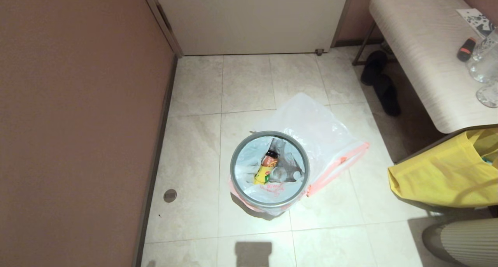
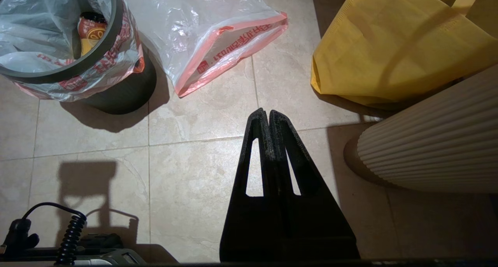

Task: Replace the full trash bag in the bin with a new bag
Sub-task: Place the trash can ring on the floor

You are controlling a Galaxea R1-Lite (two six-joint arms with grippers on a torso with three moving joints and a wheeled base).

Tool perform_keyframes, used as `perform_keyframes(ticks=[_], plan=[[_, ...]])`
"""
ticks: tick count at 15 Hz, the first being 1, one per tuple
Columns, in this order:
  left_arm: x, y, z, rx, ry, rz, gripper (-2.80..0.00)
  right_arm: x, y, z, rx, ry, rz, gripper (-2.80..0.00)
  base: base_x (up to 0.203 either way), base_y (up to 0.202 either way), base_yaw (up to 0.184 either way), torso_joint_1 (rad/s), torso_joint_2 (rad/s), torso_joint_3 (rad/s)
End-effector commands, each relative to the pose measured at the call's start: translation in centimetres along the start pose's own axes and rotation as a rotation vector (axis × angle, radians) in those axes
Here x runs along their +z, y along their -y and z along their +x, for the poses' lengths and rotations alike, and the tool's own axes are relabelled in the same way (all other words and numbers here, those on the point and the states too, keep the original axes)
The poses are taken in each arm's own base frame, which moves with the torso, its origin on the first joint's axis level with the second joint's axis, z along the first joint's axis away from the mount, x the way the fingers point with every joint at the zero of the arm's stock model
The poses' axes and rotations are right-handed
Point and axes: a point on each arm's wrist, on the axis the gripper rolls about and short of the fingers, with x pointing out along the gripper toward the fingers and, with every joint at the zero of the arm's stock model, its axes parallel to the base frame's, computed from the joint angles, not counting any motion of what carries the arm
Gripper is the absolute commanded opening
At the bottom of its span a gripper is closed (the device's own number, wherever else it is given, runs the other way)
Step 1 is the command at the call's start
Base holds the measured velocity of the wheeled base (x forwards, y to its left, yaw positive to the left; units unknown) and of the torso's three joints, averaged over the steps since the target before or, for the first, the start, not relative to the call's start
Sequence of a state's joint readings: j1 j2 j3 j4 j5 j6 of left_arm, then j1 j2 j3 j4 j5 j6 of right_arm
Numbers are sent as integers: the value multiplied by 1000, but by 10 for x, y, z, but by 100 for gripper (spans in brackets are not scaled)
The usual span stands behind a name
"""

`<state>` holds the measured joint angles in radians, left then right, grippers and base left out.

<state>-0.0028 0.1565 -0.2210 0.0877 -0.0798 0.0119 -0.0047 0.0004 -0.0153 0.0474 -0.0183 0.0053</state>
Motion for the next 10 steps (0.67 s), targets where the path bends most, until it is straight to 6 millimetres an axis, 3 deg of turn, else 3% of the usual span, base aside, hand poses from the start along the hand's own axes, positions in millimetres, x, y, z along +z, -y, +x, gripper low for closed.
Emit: perform_keyframes(ticks=[1, 7, 10], plan=[[20, -2, 23, -8, -135, -10, -280, 0, 0, 0, 0, 0, 1, -280, 0, 0, 0, 0, 0, 0], [76, 0, 118, -106, -558, -88, -280, 0, 0, 0, 0, 0, 1, -280, 0, 0, 0, 0, 0, 0], [71, 34, 149, -192, -713, -109, -280, 0, 0, 0, 0, 0, 1, -280, 0, 0, 0, 0, 0, 0]])
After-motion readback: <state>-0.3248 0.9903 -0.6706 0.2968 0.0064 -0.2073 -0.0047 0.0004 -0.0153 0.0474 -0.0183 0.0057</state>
